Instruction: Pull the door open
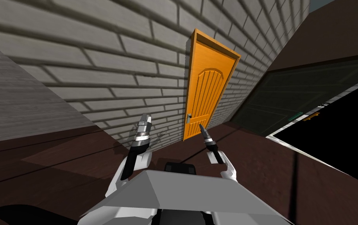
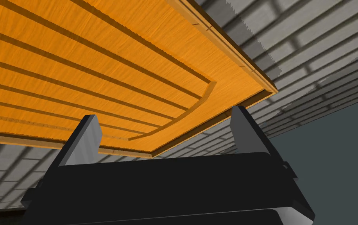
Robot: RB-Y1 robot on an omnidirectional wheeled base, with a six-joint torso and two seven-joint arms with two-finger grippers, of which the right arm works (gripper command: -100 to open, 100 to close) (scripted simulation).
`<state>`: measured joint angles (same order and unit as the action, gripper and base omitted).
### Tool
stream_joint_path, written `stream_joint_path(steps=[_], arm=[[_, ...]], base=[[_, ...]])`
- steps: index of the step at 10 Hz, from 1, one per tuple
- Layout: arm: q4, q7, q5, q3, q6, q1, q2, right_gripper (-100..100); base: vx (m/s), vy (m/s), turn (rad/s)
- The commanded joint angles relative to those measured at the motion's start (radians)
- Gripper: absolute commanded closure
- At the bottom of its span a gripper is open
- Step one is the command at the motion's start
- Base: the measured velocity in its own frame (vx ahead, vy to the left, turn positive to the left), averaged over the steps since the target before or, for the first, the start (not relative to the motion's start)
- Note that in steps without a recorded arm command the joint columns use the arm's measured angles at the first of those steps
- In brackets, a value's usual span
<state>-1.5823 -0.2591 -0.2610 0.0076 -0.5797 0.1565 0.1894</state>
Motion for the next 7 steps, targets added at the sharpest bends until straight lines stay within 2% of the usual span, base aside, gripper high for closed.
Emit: stream_joint_path(steps=[1, 2, 3, 4, 5, 6, 7], arm=[[0.050, -0.037, -0.020, 0.000, -0.016, -0.035, 0.019, -100], [0.073, -0.037, -0.020, 0.000, -0.016, -0.035, 0.019, -100], [0.110, -0.070, -0.038, 0.001, -0.028, -0.066, 0.035, -100], [0.130, -0.070, -0.038, 0.001, -0.028, -0.066, 0.035, -100], [0.162, -0.103, -0.056, 0.002, -0.040, -0.097, 0.051, -100], [0.187, -0.103, -0.056, 0.002, -0.040, -0.097, 0.051, -100], [0.213, -0.135, -0.073, 0.003, -0.052, -0.127, 0.066, -100]], base=[[0.051, 0.004, 0.021], [0.044, 0.002, 0.014], [0.056, 0.005, 0.014], [0.046, 0.002, 0.013], [0.052, 0.000, 0.018], [0.043, -0.003, 0.013], [0.048, -0.006, 0.015]])
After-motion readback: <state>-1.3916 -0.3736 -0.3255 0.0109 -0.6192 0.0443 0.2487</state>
